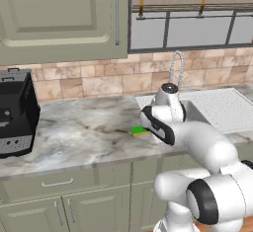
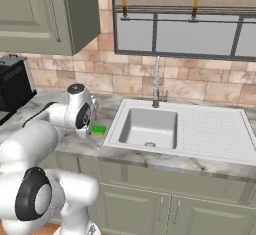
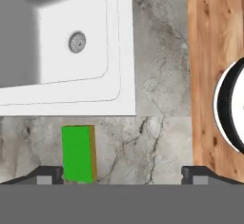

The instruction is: Restock the sink supplies by placing the sponge and soap dispenser on the counter and next to the sink. Make sure the soap dispenser is upright.

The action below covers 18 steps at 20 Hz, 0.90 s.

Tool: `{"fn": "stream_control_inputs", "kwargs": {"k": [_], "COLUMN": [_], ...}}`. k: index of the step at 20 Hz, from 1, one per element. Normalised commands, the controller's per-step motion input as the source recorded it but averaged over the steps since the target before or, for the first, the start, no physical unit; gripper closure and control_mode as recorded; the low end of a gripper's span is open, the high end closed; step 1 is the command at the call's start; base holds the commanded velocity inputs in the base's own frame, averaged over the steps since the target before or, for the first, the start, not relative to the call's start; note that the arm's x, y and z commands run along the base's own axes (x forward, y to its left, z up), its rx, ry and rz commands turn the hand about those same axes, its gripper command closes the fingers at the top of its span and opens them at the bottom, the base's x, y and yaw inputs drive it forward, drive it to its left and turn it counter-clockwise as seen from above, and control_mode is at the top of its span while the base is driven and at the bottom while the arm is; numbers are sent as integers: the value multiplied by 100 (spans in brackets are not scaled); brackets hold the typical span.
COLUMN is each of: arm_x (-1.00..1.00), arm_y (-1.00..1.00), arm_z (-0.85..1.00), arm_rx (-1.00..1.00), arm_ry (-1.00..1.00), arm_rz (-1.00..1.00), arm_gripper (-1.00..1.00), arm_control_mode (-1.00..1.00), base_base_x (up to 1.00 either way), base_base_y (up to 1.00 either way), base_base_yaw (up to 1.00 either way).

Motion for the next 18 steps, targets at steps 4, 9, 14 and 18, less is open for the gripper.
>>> {"fn": "stream_control_inputs", "kwargs": {"k": [4,9,14,18], "arm_x": [-74,-47,-30,-10], "arm_y": [-74,-89,-76,-18], "arm_z": [66,76,43,0], "arm_rx": [3,0,-4,0], "arm_ry": [-10,-15,-15,-1], "arm_rz": [-5,-4,0,0], "arm_gripper": [-100,-100,-100,-100], "arm_control_mode": [-100,-100,-100,-100], "base_base_x": [0,0,0,0], "base_base_y": [0,0,0,0], "base_base_yaw": [0,0,0,0]}}
